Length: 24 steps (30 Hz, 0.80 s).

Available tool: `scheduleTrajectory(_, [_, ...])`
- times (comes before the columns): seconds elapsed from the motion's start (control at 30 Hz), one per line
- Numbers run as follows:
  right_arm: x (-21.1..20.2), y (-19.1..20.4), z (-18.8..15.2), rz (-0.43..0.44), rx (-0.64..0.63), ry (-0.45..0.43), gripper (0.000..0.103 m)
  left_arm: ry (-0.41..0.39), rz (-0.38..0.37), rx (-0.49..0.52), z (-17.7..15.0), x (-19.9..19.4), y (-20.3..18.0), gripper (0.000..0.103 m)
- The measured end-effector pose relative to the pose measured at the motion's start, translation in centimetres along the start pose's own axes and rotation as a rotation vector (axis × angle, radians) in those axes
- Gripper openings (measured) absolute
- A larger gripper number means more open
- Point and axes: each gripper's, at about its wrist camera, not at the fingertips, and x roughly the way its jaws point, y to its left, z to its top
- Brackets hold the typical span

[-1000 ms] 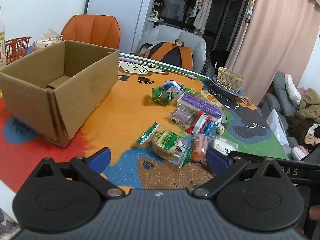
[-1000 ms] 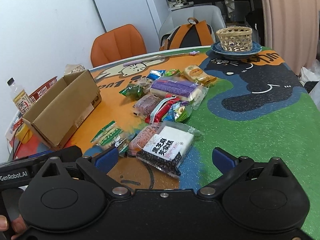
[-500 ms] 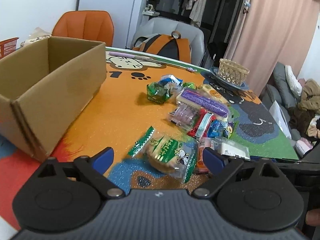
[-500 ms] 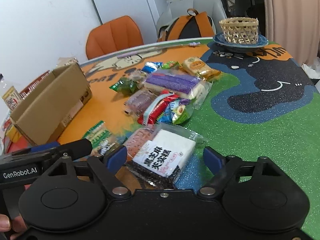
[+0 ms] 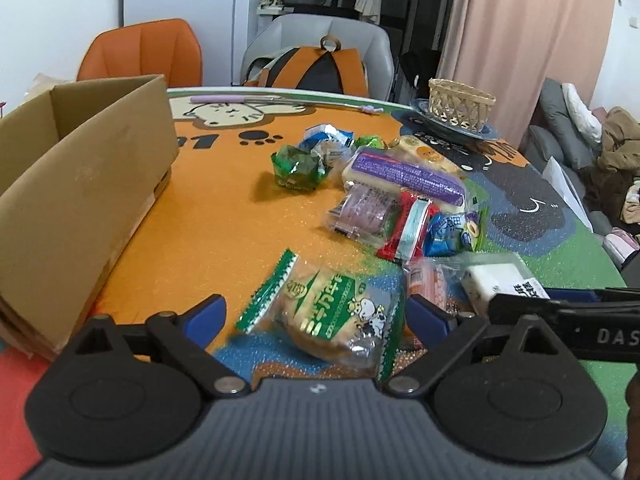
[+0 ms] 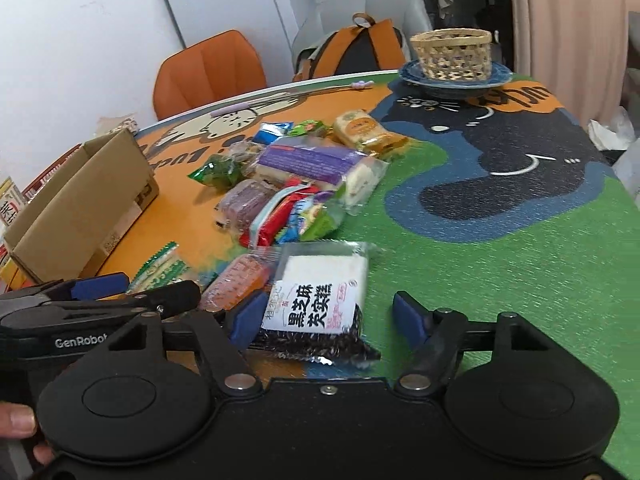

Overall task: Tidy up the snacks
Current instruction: 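Close left tool on green cake pack while right tool grasps sesame pack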

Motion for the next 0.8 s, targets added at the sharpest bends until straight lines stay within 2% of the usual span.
scheduleTrajectory(0.13, [-0.3, -0.4, 0.0, -0.004, 0.003, 0.002, 0.07, 0.012, 0.038, 0.046, 0.4, 1.0, 0.0, 0.096])
scheduleTrajectory(0.63, [0.9, 0.6, 0.3, -0.025, -0.073, -0.008, 0.071, 0.001, 0.01, 0.09, -0.1, 1.0, -0.5, 0.096])
scheduleTrajectory(0.8, [0.6, 0.4, 0.1, -0.033, -0.086, -0.005, 0.068, -0.004, 0.014, 0.123, 0.0, 0.9, -1.0, 0.096])
